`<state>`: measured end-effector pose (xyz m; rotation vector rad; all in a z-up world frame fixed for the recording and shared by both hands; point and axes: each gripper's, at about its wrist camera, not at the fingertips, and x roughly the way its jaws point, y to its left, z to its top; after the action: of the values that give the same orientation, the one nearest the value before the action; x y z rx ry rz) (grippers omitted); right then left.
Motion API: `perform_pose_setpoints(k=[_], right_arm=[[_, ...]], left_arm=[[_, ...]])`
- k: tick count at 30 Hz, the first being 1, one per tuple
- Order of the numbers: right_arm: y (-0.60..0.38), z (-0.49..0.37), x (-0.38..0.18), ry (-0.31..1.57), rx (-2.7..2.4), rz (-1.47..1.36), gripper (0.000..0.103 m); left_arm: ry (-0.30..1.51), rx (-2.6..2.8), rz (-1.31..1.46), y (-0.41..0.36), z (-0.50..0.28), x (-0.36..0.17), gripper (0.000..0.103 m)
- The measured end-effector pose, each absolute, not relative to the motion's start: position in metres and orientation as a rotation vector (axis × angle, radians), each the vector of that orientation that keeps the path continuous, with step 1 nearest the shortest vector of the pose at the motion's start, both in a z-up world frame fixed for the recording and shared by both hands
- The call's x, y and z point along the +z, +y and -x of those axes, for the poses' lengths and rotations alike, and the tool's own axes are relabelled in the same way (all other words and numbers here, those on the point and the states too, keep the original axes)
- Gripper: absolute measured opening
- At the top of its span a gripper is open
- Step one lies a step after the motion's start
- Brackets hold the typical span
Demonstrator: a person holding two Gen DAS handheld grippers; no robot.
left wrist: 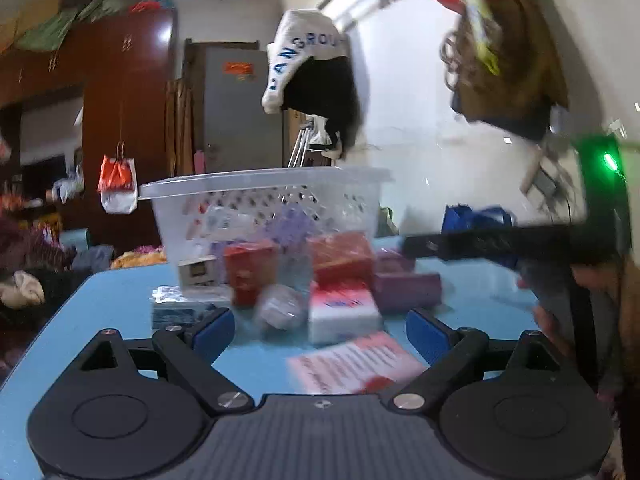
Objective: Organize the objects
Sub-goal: 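Grasp the white 'THANK YOU' box with the left gripper while the right grasps a purple box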
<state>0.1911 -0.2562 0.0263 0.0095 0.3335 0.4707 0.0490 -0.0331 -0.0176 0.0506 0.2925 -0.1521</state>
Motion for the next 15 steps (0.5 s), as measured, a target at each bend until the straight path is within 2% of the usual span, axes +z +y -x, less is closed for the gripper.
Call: perform_pose_setpoints(k=[5,15], right_arm=[[-0.262,-0.19,0.021,0.355,0.456,-0.037,0.103],[-0.246,-0.186,0.012,0.422,0.479,0.091,0.103]], left_arm=[[0.331,-0.142,-0.057,-0.039,-0.049,-0.032,0.095],[0.336,-0.146,-0.011,-0.033,-0.048,-0.041,0.095]])
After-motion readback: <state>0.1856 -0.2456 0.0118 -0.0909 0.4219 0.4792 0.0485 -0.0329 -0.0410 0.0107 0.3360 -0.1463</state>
